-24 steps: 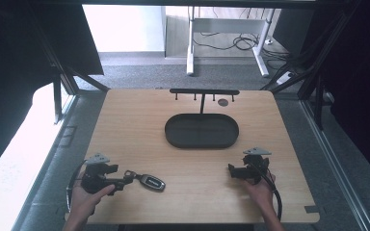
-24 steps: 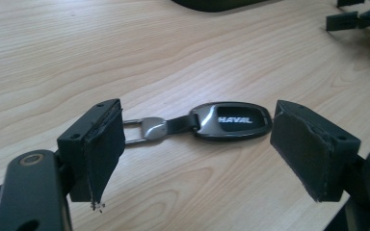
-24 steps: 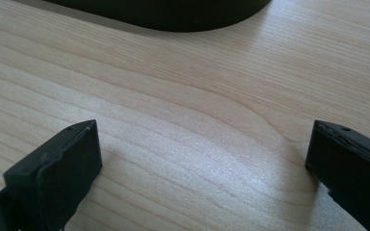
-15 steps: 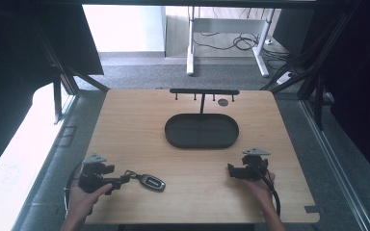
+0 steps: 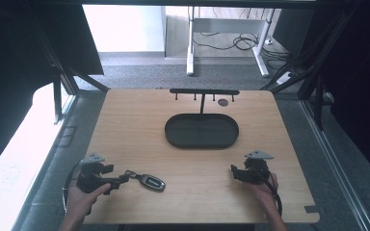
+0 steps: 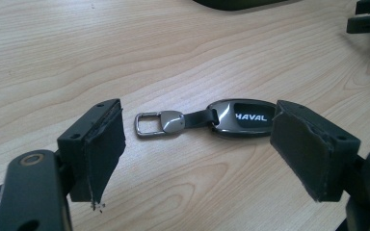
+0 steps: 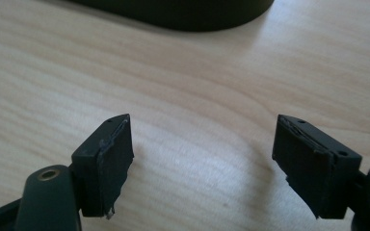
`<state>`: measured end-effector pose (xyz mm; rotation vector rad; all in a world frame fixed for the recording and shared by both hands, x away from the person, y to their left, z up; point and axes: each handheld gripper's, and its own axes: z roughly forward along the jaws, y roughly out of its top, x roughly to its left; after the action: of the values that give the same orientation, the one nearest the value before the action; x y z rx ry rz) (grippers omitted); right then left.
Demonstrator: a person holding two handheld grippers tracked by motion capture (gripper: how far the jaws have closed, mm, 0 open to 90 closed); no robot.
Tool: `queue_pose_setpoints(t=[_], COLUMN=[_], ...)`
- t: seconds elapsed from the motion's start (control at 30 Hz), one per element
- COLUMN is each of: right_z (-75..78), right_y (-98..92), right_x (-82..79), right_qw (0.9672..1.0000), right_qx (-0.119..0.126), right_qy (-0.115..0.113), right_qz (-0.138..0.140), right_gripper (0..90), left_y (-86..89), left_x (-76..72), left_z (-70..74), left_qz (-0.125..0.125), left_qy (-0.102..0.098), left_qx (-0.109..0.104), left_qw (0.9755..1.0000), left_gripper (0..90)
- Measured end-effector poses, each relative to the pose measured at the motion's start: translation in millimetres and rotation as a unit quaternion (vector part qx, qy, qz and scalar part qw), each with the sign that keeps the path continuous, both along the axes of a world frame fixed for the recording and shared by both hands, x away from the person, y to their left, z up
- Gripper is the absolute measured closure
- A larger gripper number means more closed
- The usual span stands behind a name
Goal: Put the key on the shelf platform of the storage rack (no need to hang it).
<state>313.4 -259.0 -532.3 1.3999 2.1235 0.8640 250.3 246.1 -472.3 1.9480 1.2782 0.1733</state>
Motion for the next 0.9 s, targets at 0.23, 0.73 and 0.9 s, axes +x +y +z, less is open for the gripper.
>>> queue_pose_setpoints(t=[0.23, 0.73, 0.9], right_z=[1.3, 16.6, 19.3], right_y=[2.2, 3.4, 10.3], right_x=[-3.6, -12.8, -15.4], right_qw=[0.9998, 0.9988, 0.998], right_qx=[0.0, 0.023, 0.019], right_qy=[0.013, -0.015, -0.009], right_qz=[0.015, 0.04, 0.06], right_gripper=[24.4, 33.8, 35.4], left_y=[-0.5, -0.8, 0.7], left_x=[-0.7, -0.2, -0.2], left_z=[0.9, -0.1, 0.0], left_qz=[-0.001, 0.0, 0.002], left_qy=[-0.002, -0.001, 0.0], left_qx=[-0.001, 0.003, 0.002], left_qw=[1.0, 1.0, 1.0], left_gripper=[19.9, 19.9, 19.9])
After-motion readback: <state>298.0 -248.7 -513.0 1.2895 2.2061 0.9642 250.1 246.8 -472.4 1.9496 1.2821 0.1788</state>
